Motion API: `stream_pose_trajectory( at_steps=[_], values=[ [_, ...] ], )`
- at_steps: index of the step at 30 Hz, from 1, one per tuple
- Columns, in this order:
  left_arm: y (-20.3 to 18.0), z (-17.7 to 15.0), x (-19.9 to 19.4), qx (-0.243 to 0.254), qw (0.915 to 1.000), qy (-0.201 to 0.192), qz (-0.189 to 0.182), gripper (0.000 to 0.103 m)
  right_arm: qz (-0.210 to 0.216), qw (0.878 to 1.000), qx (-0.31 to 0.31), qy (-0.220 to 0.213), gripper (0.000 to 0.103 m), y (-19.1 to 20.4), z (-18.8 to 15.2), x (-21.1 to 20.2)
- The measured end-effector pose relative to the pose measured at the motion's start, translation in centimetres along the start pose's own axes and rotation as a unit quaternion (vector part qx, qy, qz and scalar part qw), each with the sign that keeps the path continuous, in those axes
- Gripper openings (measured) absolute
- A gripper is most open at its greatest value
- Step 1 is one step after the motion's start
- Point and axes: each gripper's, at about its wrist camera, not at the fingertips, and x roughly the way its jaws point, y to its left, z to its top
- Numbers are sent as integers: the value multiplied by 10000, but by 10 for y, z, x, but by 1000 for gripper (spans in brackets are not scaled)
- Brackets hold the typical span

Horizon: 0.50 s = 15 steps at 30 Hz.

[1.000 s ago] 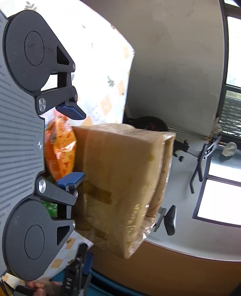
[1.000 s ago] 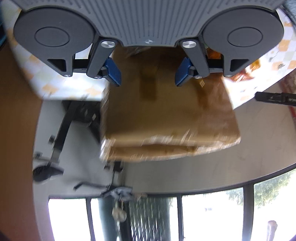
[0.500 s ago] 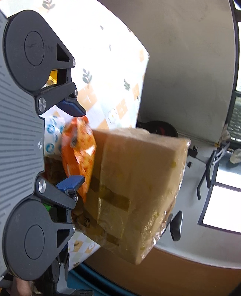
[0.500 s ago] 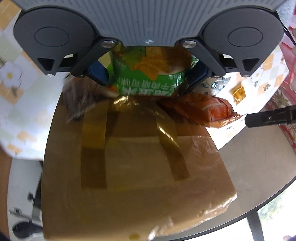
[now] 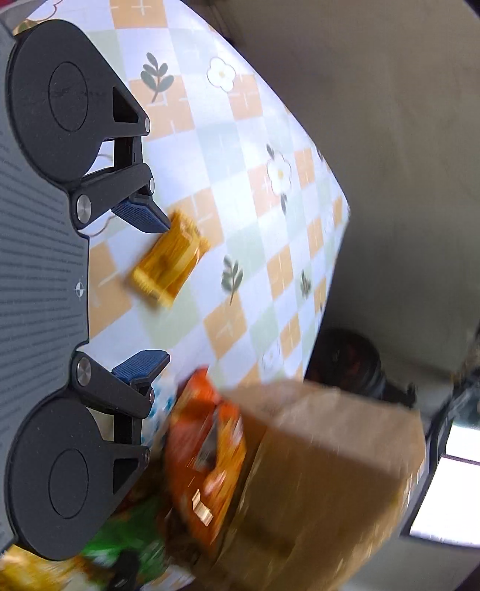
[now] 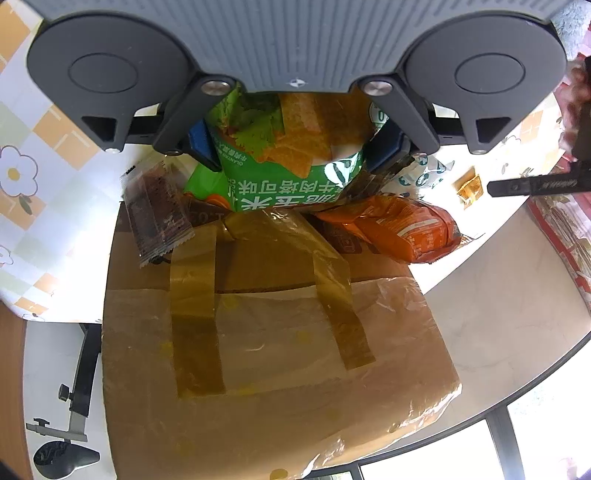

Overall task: Organize snacks
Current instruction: 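Grasp the green chip bag with the right tool while the left tool approaches the yellow snack bar, then close the left tool on the yellow snack bar and lift it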

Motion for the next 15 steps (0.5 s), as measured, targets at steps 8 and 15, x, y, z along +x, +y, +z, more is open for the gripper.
stream_pose_trajectory(
  at_steps=[8,15],
  values=[
    [5,19,47,-752,9924,216,949,71,10,10000,-37,-21,85,-1,0,-2],
    [-9,18,59,-377,9863,170,1596,62,41,10000,-34,-42,85,-2,-1,-3]
  ],
)
